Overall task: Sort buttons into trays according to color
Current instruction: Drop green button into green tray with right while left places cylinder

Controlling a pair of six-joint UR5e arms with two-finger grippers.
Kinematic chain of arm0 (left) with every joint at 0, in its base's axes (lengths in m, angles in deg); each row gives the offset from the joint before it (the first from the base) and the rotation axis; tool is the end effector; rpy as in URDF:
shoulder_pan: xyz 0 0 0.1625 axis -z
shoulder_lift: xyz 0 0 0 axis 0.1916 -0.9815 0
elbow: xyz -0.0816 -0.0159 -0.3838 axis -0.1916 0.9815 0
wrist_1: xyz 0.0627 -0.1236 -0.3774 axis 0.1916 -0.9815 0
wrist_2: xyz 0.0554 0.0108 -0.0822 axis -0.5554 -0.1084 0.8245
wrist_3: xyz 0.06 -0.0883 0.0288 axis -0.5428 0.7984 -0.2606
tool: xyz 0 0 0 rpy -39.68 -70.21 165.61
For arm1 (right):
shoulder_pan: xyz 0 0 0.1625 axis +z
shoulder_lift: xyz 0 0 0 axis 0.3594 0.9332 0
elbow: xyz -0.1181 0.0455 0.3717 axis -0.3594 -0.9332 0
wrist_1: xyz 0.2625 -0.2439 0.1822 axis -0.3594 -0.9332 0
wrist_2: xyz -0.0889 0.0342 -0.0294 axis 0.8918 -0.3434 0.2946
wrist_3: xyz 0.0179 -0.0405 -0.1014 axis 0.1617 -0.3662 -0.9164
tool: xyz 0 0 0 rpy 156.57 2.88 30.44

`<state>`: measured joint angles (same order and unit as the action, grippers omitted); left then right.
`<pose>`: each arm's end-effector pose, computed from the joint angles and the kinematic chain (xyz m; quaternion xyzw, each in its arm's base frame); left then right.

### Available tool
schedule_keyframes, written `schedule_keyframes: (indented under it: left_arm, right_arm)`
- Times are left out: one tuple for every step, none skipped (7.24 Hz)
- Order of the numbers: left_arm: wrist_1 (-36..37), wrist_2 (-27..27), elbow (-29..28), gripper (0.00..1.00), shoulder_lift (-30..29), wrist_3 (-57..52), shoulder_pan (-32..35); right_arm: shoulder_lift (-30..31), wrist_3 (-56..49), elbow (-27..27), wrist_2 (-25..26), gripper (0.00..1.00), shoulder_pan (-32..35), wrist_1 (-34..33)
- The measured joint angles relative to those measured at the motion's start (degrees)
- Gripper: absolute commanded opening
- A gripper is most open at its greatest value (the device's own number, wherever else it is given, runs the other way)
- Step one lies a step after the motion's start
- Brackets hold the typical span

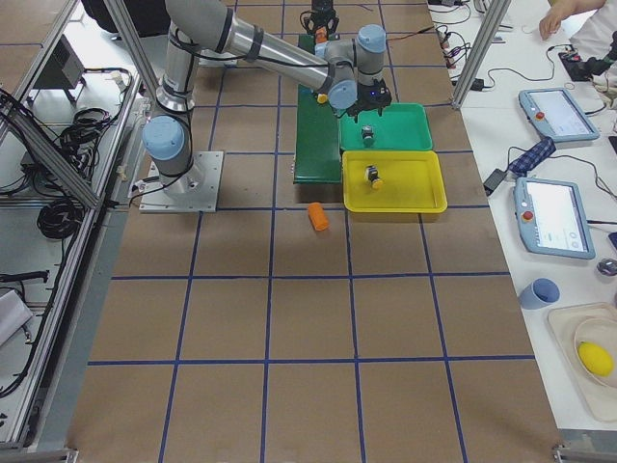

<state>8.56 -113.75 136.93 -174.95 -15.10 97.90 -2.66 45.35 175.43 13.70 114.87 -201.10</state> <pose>-0.1151 -0.4642 0.2201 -0.6660 -0.7452 0.0297 0.0156 0.1777 -0.5822 0.2571 0.6202 0.7824 -0.0216 0.0524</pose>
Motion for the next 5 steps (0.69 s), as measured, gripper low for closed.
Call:
schedule_keyframes:
  left_arm:
    - [1.5,0.1,0.6,1.0,-0.2,2.1,1.0]
    - [2.1,0.2,0.8,1.0,-0.2,3.1,1.3]
    - [2.3,0.2,0.6,1.0,0.5,3.8,1.5]
    - [2.1,-0.1,-0.4,1.0,2.1,4.2,1.6]
    - [0.9,-0.3,-2.3,0.95,3.7,4.6,1.6]
  right_arm:
    - [3.9,-0.1,0.1,0.1,1.0,0.0,6.4]
    - [7.8,-0.1,0.5,0.3,1.0,0.1,12.9]
    - [10.6,0.0,1.1,0.4,1.0,0.2,17.4]
    - [12.4,0.1,2.2,0.5,1.0,0.3,20.0]
    - [13.2,0.4,3.6,0.4,1.0,0.5,21.1]
